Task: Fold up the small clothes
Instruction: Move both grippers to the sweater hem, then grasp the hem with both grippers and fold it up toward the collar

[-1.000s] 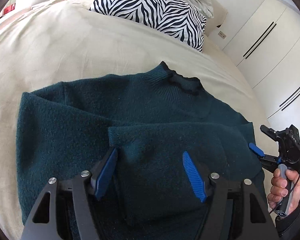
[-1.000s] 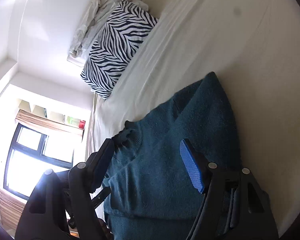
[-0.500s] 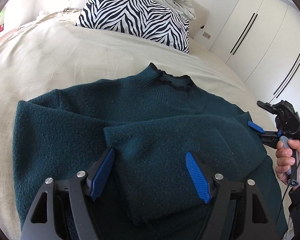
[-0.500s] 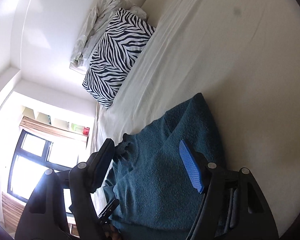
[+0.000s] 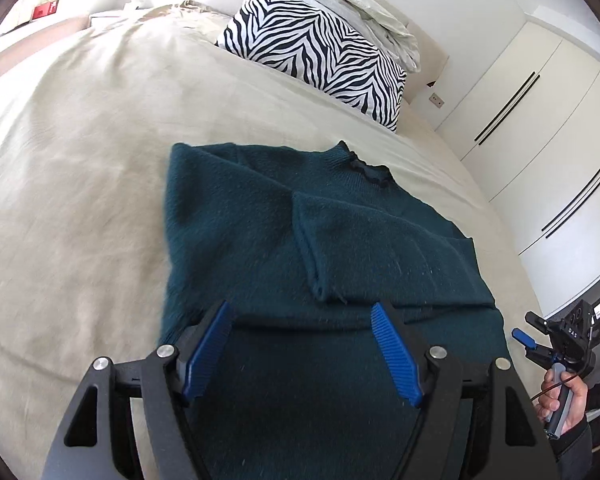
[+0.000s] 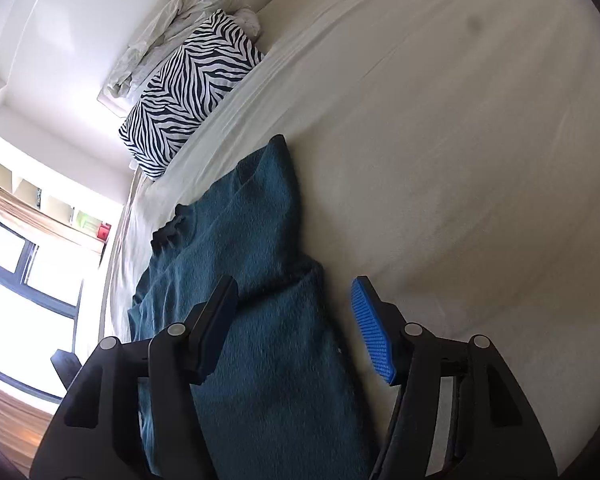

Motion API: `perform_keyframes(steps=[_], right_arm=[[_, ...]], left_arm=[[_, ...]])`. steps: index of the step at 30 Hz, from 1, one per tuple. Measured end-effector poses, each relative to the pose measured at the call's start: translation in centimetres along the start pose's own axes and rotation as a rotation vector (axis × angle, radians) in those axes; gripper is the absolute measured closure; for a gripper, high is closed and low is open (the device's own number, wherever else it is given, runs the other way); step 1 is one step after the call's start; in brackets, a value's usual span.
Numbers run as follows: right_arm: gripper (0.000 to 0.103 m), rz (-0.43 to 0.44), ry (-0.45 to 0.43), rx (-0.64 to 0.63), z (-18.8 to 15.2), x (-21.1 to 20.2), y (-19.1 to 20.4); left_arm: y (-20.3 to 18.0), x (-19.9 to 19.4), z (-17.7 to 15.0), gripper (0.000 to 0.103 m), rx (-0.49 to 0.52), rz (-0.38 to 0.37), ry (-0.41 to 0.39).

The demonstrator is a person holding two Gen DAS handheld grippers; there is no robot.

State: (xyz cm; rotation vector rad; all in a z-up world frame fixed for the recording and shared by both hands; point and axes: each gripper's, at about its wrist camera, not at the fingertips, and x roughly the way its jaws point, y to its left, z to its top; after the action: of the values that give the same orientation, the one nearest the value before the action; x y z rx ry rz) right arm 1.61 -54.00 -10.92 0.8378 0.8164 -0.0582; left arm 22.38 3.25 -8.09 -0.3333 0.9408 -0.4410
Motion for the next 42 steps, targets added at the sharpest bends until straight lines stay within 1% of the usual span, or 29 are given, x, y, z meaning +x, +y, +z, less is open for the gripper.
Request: perform_keyframes(steps=[3,4,6,8,10,12,14,17,21,22,25,29,30,32,33,35,36,37,38,39,40,41,42], right_arm=[[0.043,0.021,0.007,-0.033,-4.1,-4.1,-0.3],[0.042,0.014,0.014,-0.040,-5.4,-5.1,-0.4],[0.042,-0.016,0.021,-0.066,-8.0,-7.1,-0.7],[0.042,-0.047,0.042,-0.094,-10.2,-8.8,-1.2],[0.042,-0.067,0.063,-0.092,-12.1,-10.1,-2.0],[0.042,-0.101,0.079,-0.070,-13.7,-11.5,-3.6],[0.042,-0.104,0.095,-0.027,-14.9,-12.6,-5.0],[0.042,-0.076,0.121,0.027,-16.5,-13.7,-6.4],[0.042,-0.075,0.150,0.014,-18.4,-14.9,-6.8],[0.042,-0.071,0.161,0.014,-18.7,-14.9,-6.9],[0.042,-0.061,0.180,0.009,-19.4,-15.1,-6.8],[0.043,-0.018,0.183,0.032,-19.1,-14.7,-6.8],[0.045,-0.011,0.182,0.034,-19.0,-14.5,-6.7],[0.055,-0.010,0.185,0.039,-19.0,-14.1,-6.8],[0.057,-0.005,0.185,0.043,-19.0,-14.1,-6.9],[0.071,-0.002,0.187,0.055,-18.8,-13.9,-7.1],[0.071,0.003,0.186,0.059,-18.9,-13.9,-7.2],[0.073,0.009,0.183,0.060,-18.8,-13.9,-7.3],[0.078,0.006,0.182,0.058,-18.9,-14.0,-7.4],[0.082,0.000,0.181,0.056,-18.9,-14.0,-7.4],[0.087,0.000,0.182,0.058,-19.0,-14.1,-7.6],[0.092,0.001,0.181,0.063,-19.0,-14.0,-7.7],[0.093,0.000,0.180,0.064,-19.0,-13.9,-7.8]], left_arm=[[1.7,-4.7,-3.9,0.028,-0.031,0.033,0.006],[2.2,-6.0,-5.3,0.028,-0.049,0.043,0.018],[3.1,-8.1,-8.1,0.028,-0.088,0.029,0.038],[3.4,-9.4,-10.9,0.028,-0.096,0.036,0.081],[3.6,-10.1,-13.5,0.028,-0.113,0.023,0.137],[3.4,-11.0,-15.6,0.028,-0.105,0.015,0.150],[3.0,-11.8,-16.9,0.028,-0.106,0.001,0.166],[2.7,-12.4,-18.2,0.028,-0.126,-0.037,0.204],[2.2,-12.6,-19.3,0.028,-0.133,-0.066,0.252],[2.1,-12.6,-19.5,0.028,-0.129,-0.063,0.263],[1.8,-12.8,-20.2,0.028,-0.114,-0.060,0.282],[2.0,-12.8,-20.3,0.028,-0.144,-0.075,0.298],[2.2,-12.8,-20.4,0.028,-0.155,-0.081,0.301],[2.6,-13.2,-20.7,0.028,-0.179,-0.091,0.309],[2.8,-13.3,-20.9,0.028,-0.195,-0.094,0.313],[3.1,-13.5,-21.2,0.028,-0.219,-0.102,0.315],[3.2,-13.7,-21.3,0.029,-0.223,-0.103,0.315],[3.3,-13.7,-21.4,0.031,-0.225,-0.101,0.313],[3.3,-13.8,-21.5,0.038,-0.224,-0.089,0.312],[3.5,-13.6,-21.4,0.051,-0.225,-0.075,0.314],[3.7,-13.5,-21.5,0.060,-0.228,-0.065,0.321],[4.0,-13.4,-21.5,0.078,-0.234,-0.060,0.328],[4.5,-13.3,-21.6,0.090,-0.242,-0.055,0.332]])
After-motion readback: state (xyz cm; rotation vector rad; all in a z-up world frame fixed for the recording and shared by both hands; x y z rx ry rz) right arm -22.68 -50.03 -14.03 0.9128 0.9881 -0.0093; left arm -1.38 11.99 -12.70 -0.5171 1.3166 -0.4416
